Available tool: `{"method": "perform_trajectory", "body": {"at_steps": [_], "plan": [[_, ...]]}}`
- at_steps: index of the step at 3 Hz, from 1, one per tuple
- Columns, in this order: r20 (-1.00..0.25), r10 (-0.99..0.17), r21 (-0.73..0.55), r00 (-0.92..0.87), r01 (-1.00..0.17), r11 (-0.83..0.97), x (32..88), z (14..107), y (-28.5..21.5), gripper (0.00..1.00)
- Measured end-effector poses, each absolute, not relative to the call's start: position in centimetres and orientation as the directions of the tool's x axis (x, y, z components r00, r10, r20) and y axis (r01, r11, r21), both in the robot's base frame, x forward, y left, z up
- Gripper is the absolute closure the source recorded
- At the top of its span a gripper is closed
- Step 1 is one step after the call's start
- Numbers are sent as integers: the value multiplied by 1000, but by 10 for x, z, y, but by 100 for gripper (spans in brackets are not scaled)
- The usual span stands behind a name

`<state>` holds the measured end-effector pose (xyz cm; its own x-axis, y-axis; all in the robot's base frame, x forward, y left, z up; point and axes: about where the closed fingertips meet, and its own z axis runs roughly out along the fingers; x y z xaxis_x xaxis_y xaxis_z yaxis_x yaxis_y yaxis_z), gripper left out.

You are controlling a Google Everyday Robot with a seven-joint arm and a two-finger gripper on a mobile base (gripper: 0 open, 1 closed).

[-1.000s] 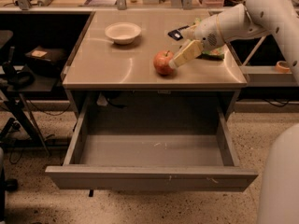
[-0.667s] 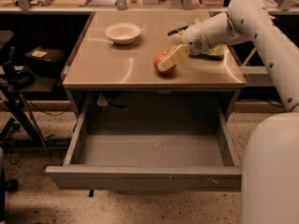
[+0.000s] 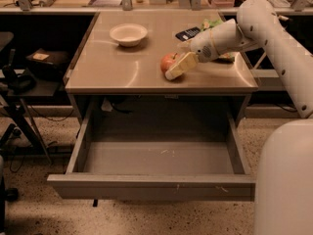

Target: Place apple into top drawer

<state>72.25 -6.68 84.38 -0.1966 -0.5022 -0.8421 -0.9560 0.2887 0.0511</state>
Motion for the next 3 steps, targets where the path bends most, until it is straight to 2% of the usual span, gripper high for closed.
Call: {"method": "perform_trajectory", "body": {"at_steps": [1, 3], "plan": [[-842, -502, 51, -197, -956, 289, 722, 844, -67, 19], [-842, -502, 51, -197, -956, 289, 722, 844, -67, 65]]}}
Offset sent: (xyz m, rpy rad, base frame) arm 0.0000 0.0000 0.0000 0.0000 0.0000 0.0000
